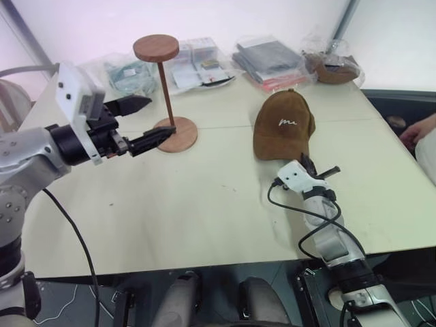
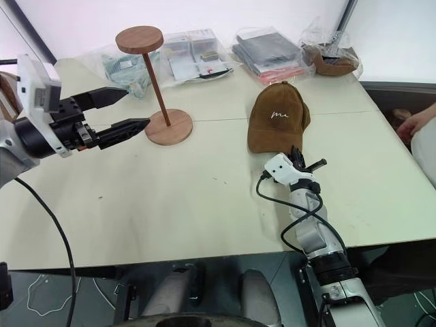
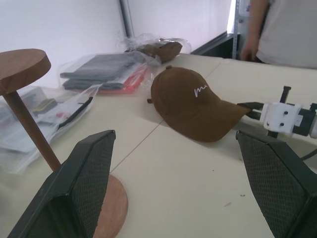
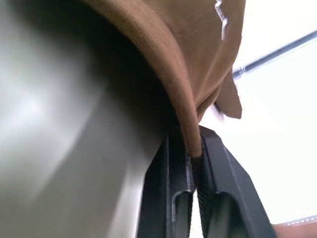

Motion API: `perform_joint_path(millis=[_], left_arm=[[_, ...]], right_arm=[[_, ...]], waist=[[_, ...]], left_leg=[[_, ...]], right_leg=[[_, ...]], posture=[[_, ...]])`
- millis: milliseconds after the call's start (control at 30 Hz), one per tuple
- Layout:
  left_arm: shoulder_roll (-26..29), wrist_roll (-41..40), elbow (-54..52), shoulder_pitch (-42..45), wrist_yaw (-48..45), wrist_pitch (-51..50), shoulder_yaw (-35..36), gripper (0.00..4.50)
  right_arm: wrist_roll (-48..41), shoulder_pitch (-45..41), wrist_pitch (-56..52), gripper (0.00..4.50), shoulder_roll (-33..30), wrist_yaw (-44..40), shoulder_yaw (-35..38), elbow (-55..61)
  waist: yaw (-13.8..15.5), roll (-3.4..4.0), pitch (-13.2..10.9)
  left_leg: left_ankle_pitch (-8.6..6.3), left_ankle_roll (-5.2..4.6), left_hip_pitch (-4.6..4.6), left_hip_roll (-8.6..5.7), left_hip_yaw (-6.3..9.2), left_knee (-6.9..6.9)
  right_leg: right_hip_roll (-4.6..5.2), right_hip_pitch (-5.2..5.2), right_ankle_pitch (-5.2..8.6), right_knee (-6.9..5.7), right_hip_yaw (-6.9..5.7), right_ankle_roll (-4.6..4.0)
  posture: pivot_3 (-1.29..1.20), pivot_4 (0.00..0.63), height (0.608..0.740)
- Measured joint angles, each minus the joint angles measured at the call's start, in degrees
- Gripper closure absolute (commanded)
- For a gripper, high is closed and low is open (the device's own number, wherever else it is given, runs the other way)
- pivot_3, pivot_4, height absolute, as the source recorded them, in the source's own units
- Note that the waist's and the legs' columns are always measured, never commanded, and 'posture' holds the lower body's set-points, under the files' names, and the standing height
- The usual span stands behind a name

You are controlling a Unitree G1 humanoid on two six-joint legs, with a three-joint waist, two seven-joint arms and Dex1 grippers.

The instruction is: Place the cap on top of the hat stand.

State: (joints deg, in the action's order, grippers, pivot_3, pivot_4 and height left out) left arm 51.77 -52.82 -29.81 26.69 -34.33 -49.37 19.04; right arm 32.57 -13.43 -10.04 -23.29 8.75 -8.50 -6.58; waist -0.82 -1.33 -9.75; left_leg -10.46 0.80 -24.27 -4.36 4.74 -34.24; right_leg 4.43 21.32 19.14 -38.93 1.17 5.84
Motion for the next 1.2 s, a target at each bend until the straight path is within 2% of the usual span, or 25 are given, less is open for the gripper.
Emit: perform_joint_path(millis=[333, 833, 1200], left_arm=[[-0.26, 0.64, 0.01, 0.07, 0.20, 0.28, -0.15, 0.39], [-2.49, 3.19, 3.20, 3.24, -1.22, 2.47, -4.18, 0.39], [-3.82, 7.44, 9.73, 4.96, -5.00, 5.87, -6.89, 0.39]], right_arm=[[-0.04, 0.01, 0.98, 4.41, 0.28, 1.08, 0.48, 0.29], [-0.03, -4.65, -4.77, 4.41, 5.79, -0.75, 3.43, 18.71], [2.60, -20.16, -6.38, 4.41, 7.85, -2.26, 2.46, 22.13]], waist=[[0.00, 0.02, -0.01], [0.03, 0.07, -0.04], [-0.19, 0.13, -0.08]], left_leg=[[0.00, 0.00, 0.00, 0.00, -0.01, 0.01], [0.01, 0.02, -0.05, 0.00, -0.01, 0.03], [0.15, 0.25, -0.08, 0.00, -0.02, 0.12]], right_leg=[[0.00, 0.03, 0.00, 0.00, 0.02, 0.00], [-0.01, 0.11, 0.00, -0.04, 0.04, 0.00], [-0.02, 0.24, 0.00, -0.08, 0.05, -0.01]], posture=[[0.00, 0.150, 0.740], [0.00, 0.150, 0.740], [0.00, 0.150, 0.740]])
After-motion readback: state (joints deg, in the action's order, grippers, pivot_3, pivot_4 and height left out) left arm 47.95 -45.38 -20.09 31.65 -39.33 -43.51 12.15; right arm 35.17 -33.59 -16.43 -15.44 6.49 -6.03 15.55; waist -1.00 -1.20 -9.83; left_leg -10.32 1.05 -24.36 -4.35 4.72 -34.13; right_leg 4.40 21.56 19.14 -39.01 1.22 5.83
